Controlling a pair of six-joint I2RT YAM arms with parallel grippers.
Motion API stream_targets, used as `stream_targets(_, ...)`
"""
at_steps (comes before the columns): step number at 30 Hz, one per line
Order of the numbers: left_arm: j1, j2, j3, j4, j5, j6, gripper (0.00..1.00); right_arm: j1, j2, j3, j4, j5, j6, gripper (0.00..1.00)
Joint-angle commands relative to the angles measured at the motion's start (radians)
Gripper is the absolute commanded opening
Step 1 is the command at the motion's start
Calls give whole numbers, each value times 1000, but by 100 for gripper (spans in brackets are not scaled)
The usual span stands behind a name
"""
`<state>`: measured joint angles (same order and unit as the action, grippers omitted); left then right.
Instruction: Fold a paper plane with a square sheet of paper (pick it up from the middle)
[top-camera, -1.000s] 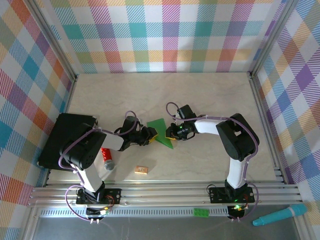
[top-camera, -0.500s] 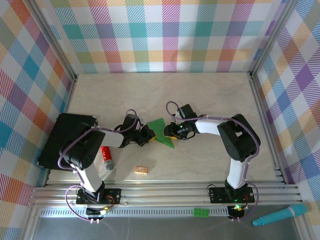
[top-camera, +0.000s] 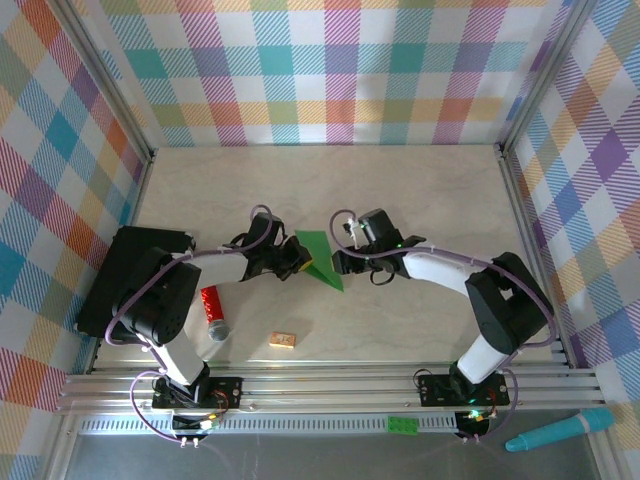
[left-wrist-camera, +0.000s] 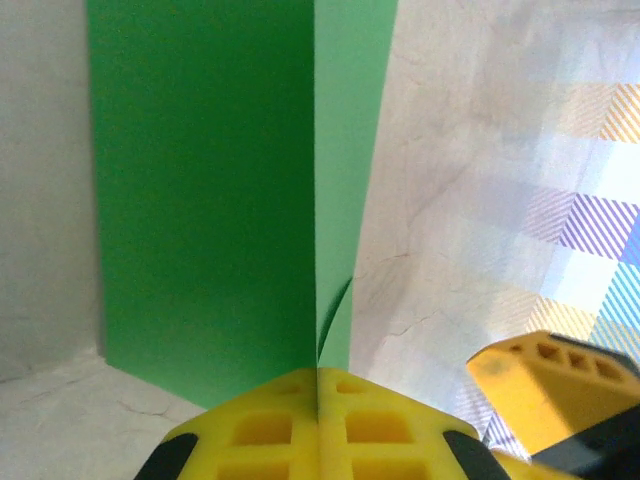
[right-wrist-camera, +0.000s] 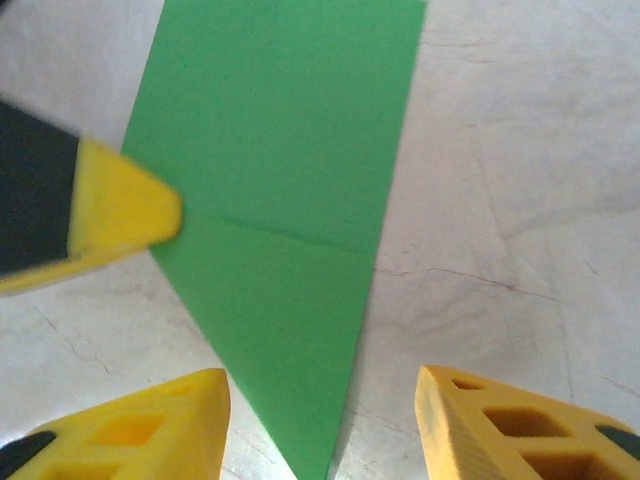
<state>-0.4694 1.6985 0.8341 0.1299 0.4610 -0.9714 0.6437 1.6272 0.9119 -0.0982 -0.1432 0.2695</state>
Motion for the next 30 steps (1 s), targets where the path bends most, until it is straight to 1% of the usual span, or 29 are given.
stream_targets(1, -12, -11, 58, -116, -28, 10, 2, 58, -5, -9, -23, 104, -136, 49)
stream_targets(5, -20, 0, 105, -173, -46, 12, 1, 108, 17, -14, 6, 133, -173, 45)
stream_targets(9, -29, 11, 127, -195, -51, 11, 1, 134, 33, -22, 51, 143, -187, 45)
stream_targets(15, -38, 21, 138, -206, -56, 9, 2, 164, 83, 7, 42, 171, -198, 42)
stream_targets(26, -44, 23, 130, -205, -54, 4, 2, 187, 129, 23, 65, 220, -171, 42)
stream_targets(30, -46, 23, 126, -202, -53, 1, 1, 192, 143, 31, 72, 234, -165, 41)
